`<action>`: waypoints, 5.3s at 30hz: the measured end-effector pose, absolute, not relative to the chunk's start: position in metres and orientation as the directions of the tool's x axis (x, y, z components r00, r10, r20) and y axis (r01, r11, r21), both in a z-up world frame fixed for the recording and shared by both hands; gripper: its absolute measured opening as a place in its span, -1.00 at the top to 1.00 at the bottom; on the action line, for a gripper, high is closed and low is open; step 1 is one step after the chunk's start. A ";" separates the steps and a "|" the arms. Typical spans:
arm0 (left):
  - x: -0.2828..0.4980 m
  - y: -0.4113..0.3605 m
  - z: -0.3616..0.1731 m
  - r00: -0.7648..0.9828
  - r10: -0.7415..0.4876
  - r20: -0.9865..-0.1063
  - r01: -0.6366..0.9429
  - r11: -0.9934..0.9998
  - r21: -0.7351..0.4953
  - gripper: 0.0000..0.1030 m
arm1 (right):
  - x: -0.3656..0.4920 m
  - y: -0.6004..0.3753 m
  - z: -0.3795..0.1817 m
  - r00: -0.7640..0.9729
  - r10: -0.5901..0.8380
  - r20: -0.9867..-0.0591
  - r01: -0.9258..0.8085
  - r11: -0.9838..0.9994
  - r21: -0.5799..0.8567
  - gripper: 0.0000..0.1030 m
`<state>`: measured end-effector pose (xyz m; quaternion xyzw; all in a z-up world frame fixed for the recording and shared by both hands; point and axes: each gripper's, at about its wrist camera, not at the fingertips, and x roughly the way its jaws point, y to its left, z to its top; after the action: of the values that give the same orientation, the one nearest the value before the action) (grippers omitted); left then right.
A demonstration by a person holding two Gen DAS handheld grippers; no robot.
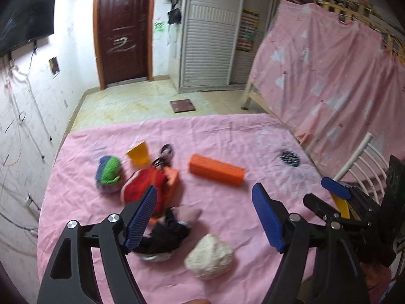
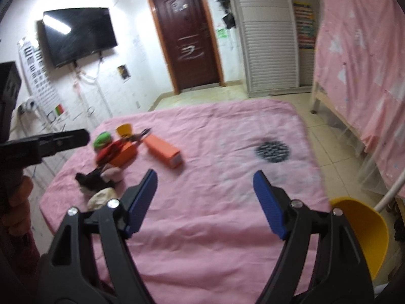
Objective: Collect trash
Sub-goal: 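Move both tools back over the bed toward the black sock and paper, then grasp the black sock with the left tool while right grasps cream paper, then carry sock and paper to the yellow bin and open both tools, then move both tools back over the bed toward the towel and orange box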
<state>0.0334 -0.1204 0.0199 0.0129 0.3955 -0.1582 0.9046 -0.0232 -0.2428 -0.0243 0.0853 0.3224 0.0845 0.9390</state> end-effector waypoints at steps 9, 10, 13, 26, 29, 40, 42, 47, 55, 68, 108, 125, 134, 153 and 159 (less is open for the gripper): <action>0.034 -0.088 -0.009 0.616 -0.223 -0.755 0.251 0.965 -0.080 -0.36 | -0.015 -0.194 -0.033 0.722 0.292 -0.628 -0.214 0.956 0.198 -0.55; 0.035 -0.082 -0.016 0.604 -0.218 -0.766 0.244 0.966 -0.082 -0.36 | -0.015 -0.188 -0.034 0.714 0.301 -0.632 -0.227 0.954 0.197 -0.55; 0.036 -0.071 -0.029 0.574 -0.224 -0.788 0.237 0.966 -0.103 -0.36 | -0.014 -0.176 -0.038 0.690 0.328 -0.645 -0.260 0.944 0.203 -0.59; 0.044 -0.068 -0.058 0.482 -0.316 -0.817 0.305 0.935 -0.181 -0.36 | -0.011 -0.134 -0.052 0.600 0.388 -0.700 -0.376 0.909 0.181 -0.81; 0.046 -0.067 -0.064 0.473 -0.318 -0.822 0.305 0.934 -0.186 -0.18 | -0.010 -0.129 -0.055 0.586 0.390 -0.710 -0.383 0.906 0.181 -0.81; 0.040 -0.056 -0.059 0.507 -0.371 -0.778 0.362 0.911 -0.199 0.27 | 0.001 -0.111 -0.064 0.555 0.394 -0.733 -0.392 0.901 0.187 -0.80; 0.040 -0.056 -0.058 0.508 -0.377 -0.775 0.371 0.907 -0.198 0.29 | 0.003 -0.108 -0.065 0.559 0.386 -0.734 -0.386 0.904 0.181 -0.69; 0.034 -0.054 -0.054 0.518 -0.388 -0.762 0.396 0.899 -0.188 0.32 | 0.007 -0.104 -0.064 0.567 0.388 -0.727 -0.383 0.905 0.185 -0.05; 0.025 -0.051 -0.038 0.554 -0.394 -0.733 0.410 0.896 -0.172 0.32 | 0.009 -0.120 -0.055 0.615 0.363 -0.700 -0.336 0.924 0.184 -0.03; 0.013 -0.073 -0.003 0.625 -0.370 -0.687 0.420 0.901 -0.104 0.31 | -0.007 -0.188 -0.035 0.720 0.281 -0.634 -0.201 0.960 0.197 -0.04; -0.030 -0.309 0.037 0.506 -0.541 -0.672 0.750 0.660 0.033 0.31 | -0.122 -0.459 -0.041 0.763 -0.271 -0.587 0.467 0.859 0.210 -0.17; -0.048 -0.419 0.033 0.353 -0.623 -0.698 0.852 0.522 -0.035 0.05 | -0.158 -0.494 -0.032 0.766 -0.361 -0.532 0.563 0.776 0.284 -0.36; -0.055 -0.434 0.032 0.337 -0.619 -0.709 0.855 0.517 -0.045 -0.10 | -0.157 -0.498 -0.033 0.774 -0.348 -0.529 0.554 0.777 0.299 -0.38; -0.026 -0.381 0.048 0.388 -0.617 -0.685 0.796 0.598 -0.089 -0.15 | -0.115 -0.440 -0.031 0.801 -0.243 -0.547 0.437 0.862 0.257 -0.40; -0.011 -0.351 0.053 0.426 -0.607 -0.671 0.759 0.644 -0.100 -0.23 | -0.091 -0.414 -0.023 0.811 -0.202 -0.548 0.380 0.895 0.232 -0.41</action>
<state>-0.0111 -0.3506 0.0527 0.1097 0.3473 -0.4077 0.8373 -0.0907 -0.4139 -0.0235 0.1679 0.2648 -0.1555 0.9368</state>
